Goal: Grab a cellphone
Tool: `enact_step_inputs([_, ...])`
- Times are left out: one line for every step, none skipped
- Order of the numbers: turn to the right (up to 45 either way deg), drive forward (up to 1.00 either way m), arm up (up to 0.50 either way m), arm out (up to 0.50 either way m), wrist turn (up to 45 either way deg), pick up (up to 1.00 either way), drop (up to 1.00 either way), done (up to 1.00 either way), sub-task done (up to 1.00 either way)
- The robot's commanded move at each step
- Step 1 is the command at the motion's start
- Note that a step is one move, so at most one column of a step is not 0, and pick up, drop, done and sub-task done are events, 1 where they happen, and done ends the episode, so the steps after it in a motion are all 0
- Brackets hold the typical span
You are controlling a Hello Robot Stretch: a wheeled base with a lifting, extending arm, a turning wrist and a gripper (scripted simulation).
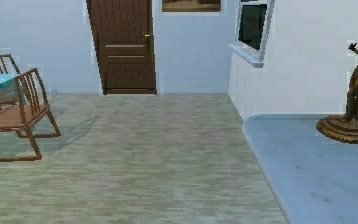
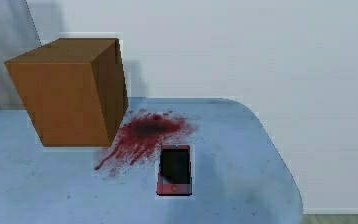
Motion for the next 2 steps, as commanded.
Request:
enact_step_inputs([0.0, 0.0, 0.5, 0.0, 0.0, 0.0, 0.0, 0.0, 0.0])
enact_step_inputs([0.0, 0.0, 0.38, 0.0, 0.0, 0.0, 0.0, 0.0, 0.0])
